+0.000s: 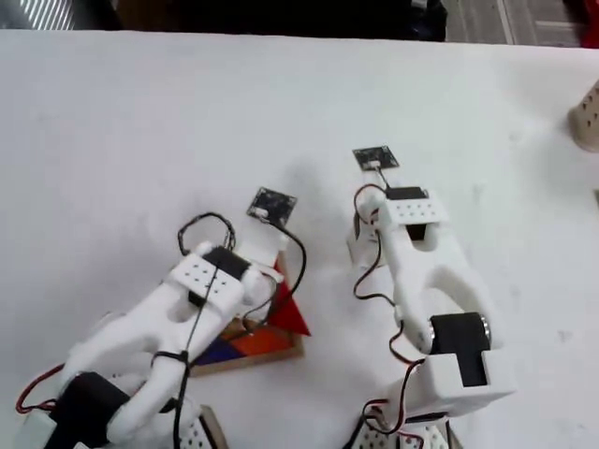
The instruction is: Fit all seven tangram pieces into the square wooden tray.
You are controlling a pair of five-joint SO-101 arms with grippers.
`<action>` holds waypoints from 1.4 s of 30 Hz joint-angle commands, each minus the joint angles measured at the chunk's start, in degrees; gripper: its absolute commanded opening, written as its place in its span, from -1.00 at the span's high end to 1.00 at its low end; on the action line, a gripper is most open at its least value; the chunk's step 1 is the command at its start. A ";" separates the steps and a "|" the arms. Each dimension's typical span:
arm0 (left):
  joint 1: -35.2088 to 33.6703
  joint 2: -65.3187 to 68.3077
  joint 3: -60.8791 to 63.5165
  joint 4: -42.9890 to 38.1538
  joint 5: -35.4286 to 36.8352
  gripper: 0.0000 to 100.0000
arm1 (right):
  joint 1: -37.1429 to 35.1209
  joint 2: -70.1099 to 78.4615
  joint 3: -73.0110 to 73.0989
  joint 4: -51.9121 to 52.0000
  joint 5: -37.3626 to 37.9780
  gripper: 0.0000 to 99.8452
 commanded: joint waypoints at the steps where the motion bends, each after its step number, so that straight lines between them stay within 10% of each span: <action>1: -0.40 -8.84 -2.64 2.81 0.00 0.95 | 0.22 -0.48 -2.55 -0.75 0.09 0.97; 11: 9.27 -25.98 -2.46 11.08 5.36 0.95 | 0.40 -0.48 -2.55 -0.75 0.09 0.97; 17: 16.48 -13.58 -2.55 -2.55 10.73 0.95 | 0.40 -0.48 -2.55 -0.57 0.09 0.97; 23: 17.01 -1.36 -2.99 -11.78 10.55 0.95 | 0.48 -0.75 -2.55 -0.48 0.09 0.97; 42: 14.11 0.57 -2.11 -6.07 5.45 0.95 | 0.48 -0.92 -2.55 -0.48 0.09 0.97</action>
